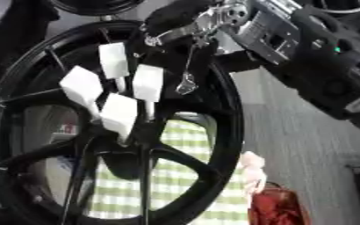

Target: Pull the pin out of the wheel hub.

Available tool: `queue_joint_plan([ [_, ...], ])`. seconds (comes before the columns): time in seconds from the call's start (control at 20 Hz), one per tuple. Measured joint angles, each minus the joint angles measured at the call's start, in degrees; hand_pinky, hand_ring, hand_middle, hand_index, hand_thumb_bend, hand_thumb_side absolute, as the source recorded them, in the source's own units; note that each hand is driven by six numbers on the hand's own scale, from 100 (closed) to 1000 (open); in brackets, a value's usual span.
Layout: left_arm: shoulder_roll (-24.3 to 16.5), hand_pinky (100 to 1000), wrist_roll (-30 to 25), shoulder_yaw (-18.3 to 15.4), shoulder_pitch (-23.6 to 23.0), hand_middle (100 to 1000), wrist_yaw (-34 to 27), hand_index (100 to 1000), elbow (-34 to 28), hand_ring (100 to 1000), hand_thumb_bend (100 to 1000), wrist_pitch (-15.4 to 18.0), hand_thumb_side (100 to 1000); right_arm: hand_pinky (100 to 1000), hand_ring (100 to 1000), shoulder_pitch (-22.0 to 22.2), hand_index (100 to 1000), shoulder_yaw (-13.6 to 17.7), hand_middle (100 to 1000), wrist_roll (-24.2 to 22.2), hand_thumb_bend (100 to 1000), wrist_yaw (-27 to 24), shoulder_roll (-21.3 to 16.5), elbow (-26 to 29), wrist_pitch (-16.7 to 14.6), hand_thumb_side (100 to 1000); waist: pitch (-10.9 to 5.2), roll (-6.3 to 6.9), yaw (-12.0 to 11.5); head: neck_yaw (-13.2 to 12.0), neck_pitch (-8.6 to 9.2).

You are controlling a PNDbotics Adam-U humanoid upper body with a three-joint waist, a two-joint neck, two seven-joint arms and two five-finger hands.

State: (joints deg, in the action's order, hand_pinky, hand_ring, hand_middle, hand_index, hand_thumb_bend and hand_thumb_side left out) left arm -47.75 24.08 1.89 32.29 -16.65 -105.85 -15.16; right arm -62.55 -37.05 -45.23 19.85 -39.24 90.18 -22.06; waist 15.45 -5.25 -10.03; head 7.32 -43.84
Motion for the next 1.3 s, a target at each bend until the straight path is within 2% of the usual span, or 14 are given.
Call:
queue_joint_plan([
  [0.4, 0.0, 815, 0.0, 0.0, -0.08, 847, 0.0, 854, 0.0, 838, 842, 0.0, 748, 958, 912, -0.28, 834, -0.28, 823, -0.26, 331, -1.46, -0.39, 2.6, 0.26, 204, -0.94, 0.13, 0.12, -0.02, 0.0],
  [0.9, 0.27, 814, 0.17, -0.04, -0.14, 839, -0.1, 851, 0.03, 834, 831, -0.01, 751, 955, 917, -0.43, 831, -2.38, 823, -0.4, 324, -2.6, -0.39, 2.86, 0.4, 214, -1.1, 0.08, -0.18, 0.0, 0.0],
  [1.0, 0.46, 813, 0.44, -0.13, -0.18, 837, -0.24, 850, 0.04, 832, 826, -0.03, 753, 957, 922, -0.43, 832, -2.5, 827, -0.19, 338, -2.47, -0.39, 2.48, 0.19, 207, -1.12, 0.03, -0.22, 0.02, 0.0],
  [1.15, 0.46, 813, 0.79, -0.34, -0.27, 835, -0.52, 849, 0.04, 830, 818, -0.02, 756, 960, 929, -0.43, 831, -2.5, 837, 0.28, 383, -1.62, -0.38, 1.75, -0.29, 131, -1.12, 0.0, -0.26, 0.02, 0.0],
  [1.3, 0.46, 812, 1.02, -0.35, -0.42, 832, -0.77, 849, 0.09, 828, 815, -0.04, 757, 961, 930, -0.43, 825, -2.47, 836, 0.77, 397, -0.62, -0.38, 1.06, -0.78, 100, -1.12, -0.1, -0.26, 0.0, 0.0],
])
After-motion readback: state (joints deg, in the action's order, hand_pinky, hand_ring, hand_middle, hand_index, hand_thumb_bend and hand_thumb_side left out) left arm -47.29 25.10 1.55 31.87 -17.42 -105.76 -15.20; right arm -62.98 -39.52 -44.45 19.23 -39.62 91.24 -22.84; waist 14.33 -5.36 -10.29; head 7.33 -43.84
